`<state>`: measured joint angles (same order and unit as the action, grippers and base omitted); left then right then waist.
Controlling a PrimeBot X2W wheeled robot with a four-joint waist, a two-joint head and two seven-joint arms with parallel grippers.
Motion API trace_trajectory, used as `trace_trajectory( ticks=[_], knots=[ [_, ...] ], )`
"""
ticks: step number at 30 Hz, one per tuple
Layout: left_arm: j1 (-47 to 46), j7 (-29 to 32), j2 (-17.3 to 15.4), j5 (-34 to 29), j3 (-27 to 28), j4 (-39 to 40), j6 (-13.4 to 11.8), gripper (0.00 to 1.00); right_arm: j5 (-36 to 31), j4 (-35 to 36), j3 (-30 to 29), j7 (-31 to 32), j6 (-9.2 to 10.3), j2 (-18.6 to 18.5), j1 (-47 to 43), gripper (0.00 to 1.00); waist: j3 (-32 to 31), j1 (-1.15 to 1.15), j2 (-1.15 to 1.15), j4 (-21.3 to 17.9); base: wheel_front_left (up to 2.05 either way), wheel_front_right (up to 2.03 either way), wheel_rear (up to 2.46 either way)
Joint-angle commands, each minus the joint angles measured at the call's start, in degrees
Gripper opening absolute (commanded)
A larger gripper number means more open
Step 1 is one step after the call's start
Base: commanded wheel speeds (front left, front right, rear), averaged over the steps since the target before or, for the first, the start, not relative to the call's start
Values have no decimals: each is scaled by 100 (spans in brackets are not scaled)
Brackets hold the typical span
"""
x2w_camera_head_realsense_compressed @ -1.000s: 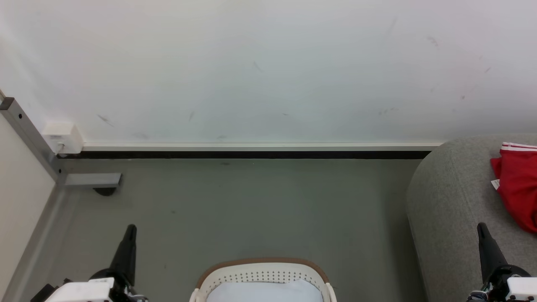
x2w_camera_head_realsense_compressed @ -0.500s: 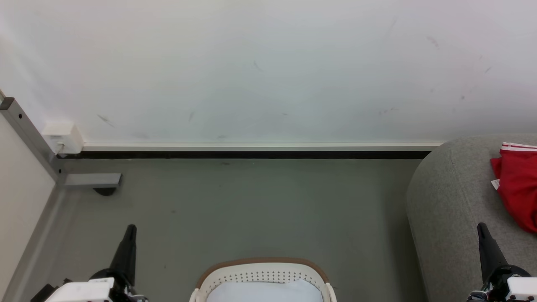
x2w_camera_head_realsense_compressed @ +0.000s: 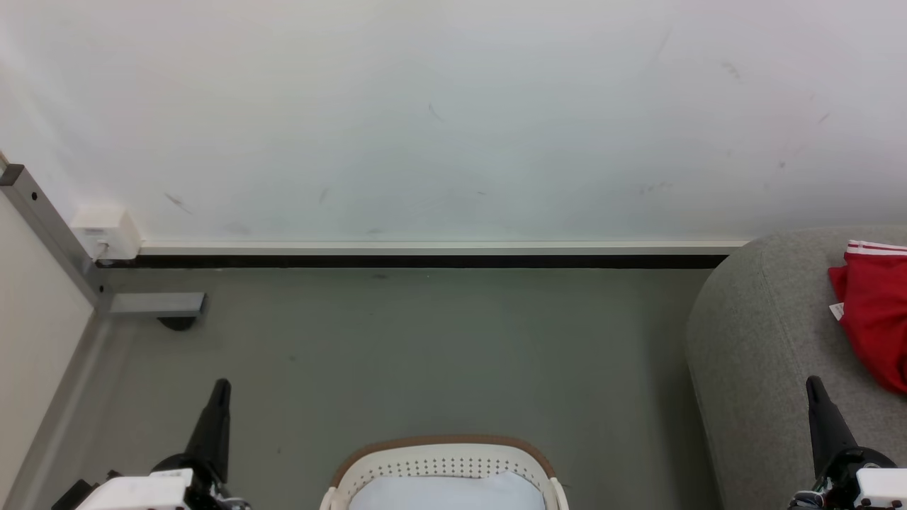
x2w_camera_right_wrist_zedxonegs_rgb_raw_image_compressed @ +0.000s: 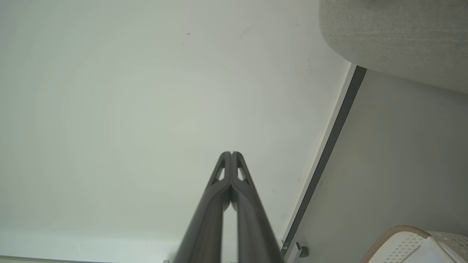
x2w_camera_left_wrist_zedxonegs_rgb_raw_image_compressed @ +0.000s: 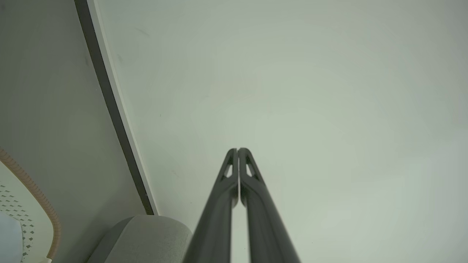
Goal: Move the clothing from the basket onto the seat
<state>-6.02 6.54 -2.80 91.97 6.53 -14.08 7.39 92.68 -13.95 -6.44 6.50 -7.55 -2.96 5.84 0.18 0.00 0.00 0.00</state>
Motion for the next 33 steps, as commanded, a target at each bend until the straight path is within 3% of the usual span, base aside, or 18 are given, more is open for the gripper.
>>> trace_trajectory(
  ticks=[1,33],
  knots=[
    [-48,18,-9,81,12,0,28,0,-43,-14,-27,17,12,4,69,0,0,0,0,0,0,0,0],
    [-47,18,-9,82,11,1,28,0,-49,-14,-31,23,12,6,70,0,0,0,0,0,0,0,0]
  ],
)
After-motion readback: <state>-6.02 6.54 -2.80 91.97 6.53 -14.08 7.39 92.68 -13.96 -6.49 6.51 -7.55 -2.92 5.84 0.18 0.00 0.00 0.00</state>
